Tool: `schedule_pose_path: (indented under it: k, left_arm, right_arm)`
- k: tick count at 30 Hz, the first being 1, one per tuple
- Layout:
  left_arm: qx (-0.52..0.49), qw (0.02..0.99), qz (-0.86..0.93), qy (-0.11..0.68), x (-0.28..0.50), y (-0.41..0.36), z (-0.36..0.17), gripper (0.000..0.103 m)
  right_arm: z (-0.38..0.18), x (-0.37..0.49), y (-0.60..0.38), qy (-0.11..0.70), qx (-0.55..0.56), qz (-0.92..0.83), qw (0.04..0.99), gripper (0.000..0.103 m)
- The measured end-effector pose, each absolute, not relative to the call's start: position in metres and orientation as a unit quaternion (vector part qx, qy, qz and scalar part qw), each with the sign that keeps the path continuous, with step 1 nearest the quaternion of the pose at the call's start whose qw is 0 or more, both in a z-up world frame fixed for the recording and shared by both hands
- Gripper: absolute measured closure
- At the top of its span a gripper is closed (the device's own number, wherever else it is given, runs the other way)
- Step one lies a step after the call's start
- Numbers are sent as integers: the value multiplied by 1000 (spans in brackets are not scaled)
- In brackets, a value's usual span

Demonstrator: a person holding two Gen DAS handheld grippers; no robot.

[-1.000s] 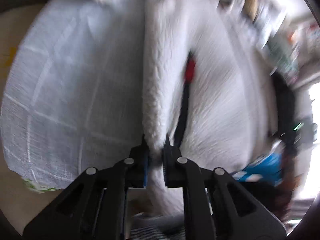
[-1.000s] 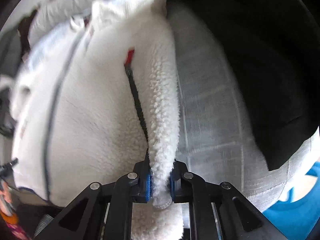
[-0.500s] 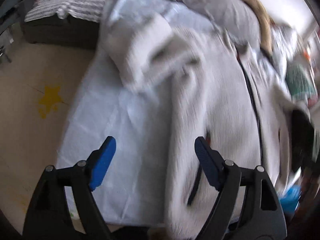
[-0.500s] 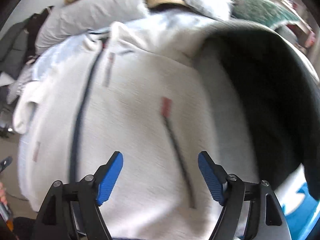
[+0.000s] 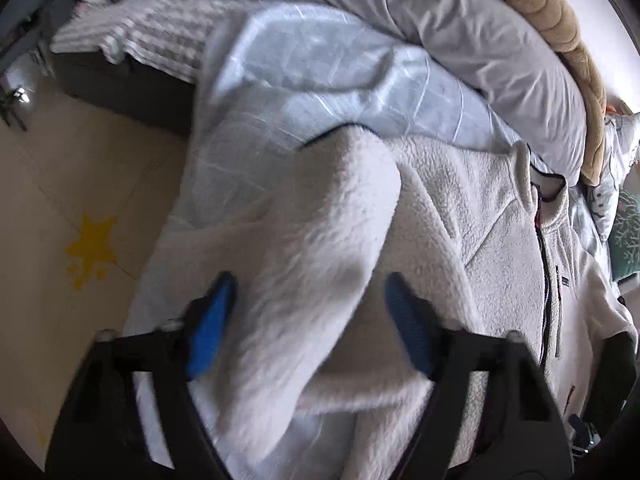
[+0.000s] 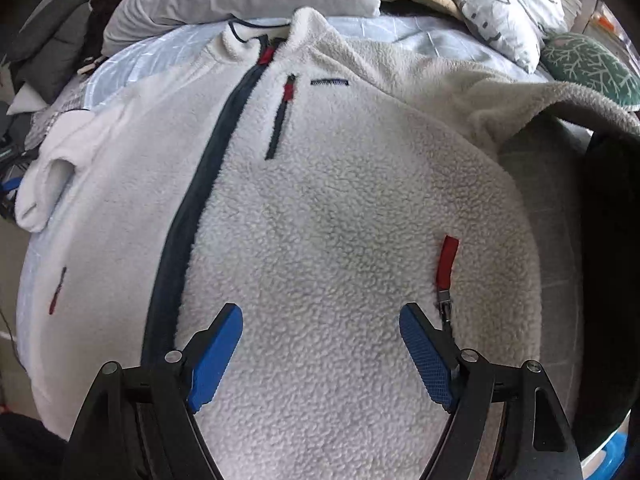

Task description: Fold large clothes

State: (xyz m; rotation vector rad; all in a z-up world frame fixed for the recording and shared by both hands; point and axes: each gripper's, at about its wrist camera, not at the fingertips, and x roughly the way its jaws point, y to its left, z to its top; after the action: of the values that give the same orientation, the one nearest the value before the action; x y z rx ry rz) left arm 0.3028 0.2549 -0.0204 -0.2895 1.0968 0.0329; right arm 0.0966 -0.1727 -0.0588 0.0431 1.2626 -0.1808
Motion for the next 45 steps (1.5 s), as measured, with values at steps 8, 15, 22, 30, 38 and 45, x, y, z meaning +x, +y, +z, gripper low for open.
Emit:
schedule_pose_path:
  k: [8, 15, 22, 30, 38, 45]
  left_arm:
    - [-165, 905, 133, 369, 247, 316, 33, 80]
    - [-191, 908, 292, 230, 160, 405, 34, 77]
    - [-193, 816, 448, 309, 131, 470, -37, 33]
    - [-268, 809, 385, 354, 134, 446, -19, 22]
    - [-224, 841, 244, 428, 167, 333, 1, 17]
    - [-227, 844, 114, 473, 166, 238, 6, 4]
  right_arm:
    - [-64, 98, -186, 597, 28, -94, 796, 21]
    - [-56, 91, -178, 587, 31, -81, 805, 21]
    - [-54, 91, -171, 581, 34, -76, 810, 21]
    - [-48, 89, -181, 571, 47, -86, 815, 21]
    - [-25, 81, -180, 545, 54, -79, 833, 20]
    - [-1, 63, -192, 522, 83, -73, 846, 19]
